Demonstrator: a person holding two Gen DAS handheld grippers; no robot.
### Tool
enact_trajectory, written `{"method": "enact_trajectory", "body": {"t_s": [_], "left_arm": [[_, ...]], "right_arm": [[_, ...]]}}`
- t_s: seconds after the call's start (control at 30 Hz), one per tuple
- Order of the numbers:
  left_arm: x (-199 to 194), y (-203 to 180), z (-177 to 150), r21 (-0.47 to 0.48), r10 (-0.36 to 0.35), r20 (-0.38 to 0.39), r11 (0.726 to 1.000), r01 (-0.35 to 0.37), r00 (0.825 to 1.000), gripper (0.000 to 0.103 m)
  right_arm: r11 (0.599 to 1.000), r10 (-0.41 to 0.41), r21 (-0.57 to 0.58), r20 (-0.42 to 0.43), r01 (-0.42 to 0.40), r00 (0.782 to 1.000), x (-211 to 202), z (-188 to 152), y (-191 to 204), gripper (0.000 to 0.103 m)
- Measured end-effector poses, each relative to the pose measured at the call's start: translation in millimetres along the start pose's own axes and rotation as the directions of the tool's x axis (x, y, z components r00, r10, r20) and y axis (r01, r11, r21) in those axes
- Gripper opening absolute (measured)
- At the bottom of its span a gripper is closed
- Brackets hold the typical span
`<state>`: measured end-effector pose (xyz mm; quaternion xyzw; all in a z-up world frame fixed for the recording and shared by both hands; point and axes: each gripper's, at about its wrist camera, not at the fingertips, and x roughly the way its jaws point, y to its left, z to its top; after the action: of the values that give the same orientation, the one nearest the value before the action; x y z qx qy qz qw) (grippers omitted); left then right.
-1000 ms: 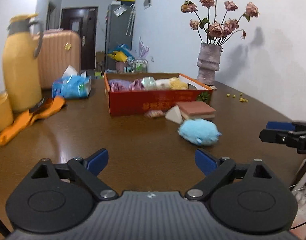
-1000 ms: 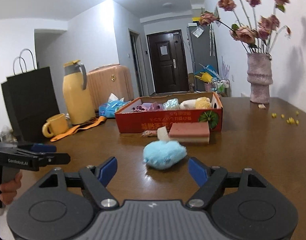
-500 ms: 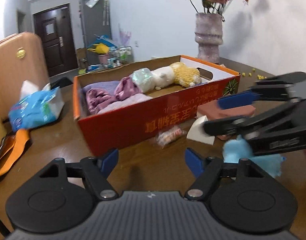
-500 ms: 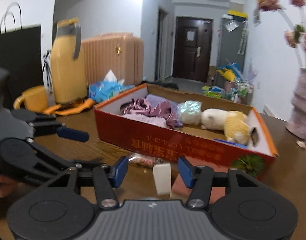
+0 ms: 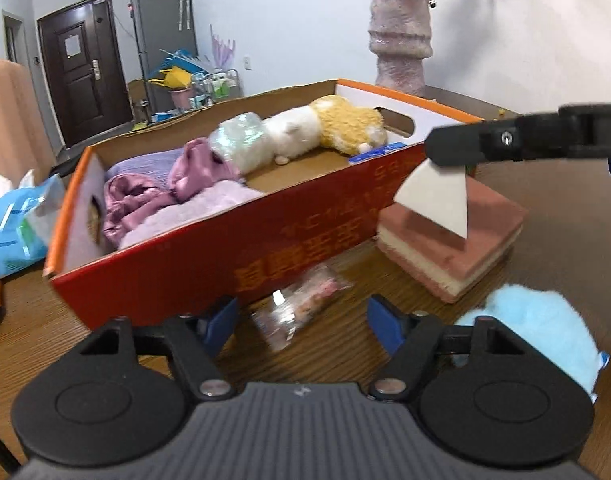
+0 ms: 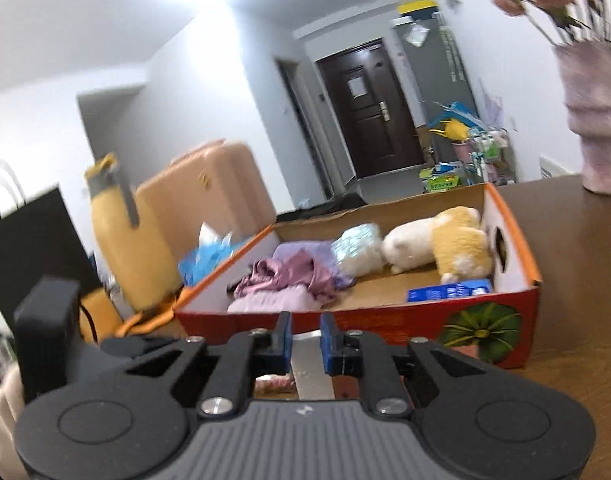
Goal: Organize soft objects
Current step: 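Grasp the white triangular sponge with the right gripper, then close the left gripper on the small clear snack packet while the right gripper holds the sponge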
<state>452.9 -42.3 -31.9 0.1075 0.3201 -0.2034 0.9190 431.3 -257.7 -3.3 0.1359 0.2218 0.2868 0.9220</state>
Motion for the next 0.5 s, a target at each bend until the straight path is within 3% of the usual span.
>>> {"method": "enact_trajectory", "body": {"t_s": [0.03,0.07,0.1,0.2,0.37,0.5], "left_arm": [[1.3,-1.4,1.3,-0.005,-0.001,0.0,1.0,0.001,1.0,0.061],[1.1,-3.3,2.2,-0.005,0.009,0.007,1.0,-0.009,1.0,0.039],[0.8,-5.9,2.7,0.002,0.019,0.011,1.0,-0.019,1.0,0.031],[-3.5,-11.6,0.7,0.008,0.017,0.026,1.0,-0.018,1.0,0.021],[-20.4,-11.3,-6.5,-0.067,0.062,0.014,0.996,-0.061,0.998,0.018],[-62.5,-6.4,-14.7,-0.143,0.103,0.041,0.985,-0.096,0.994,0.018]], "right_arm": [[1.0,0.002,0.011,0.006,-0.002,1.0,-0.9,0.6,-1.8,0.014],[1.0,0.0,0.012,0.005,0.0,1.0,-0.1,1.2,-2.1,0.014],[1.0,-0.006,0.01,0.005,0.006,1.0,0.7,1.5,-2.3,0.014],[1.0,-0.009,-0.015,-0.002,0.009,1.0,1.9,-0.1,2.6,0.014],[0.998,0.003,-0.07,-0.03,-0.005,1.0,6.6,-4.1,13.6,0.013],[0.997,-0.035,-0.073,-0.061,0.031,0.998,4.0,-18.3,28.0,0.013]]}}
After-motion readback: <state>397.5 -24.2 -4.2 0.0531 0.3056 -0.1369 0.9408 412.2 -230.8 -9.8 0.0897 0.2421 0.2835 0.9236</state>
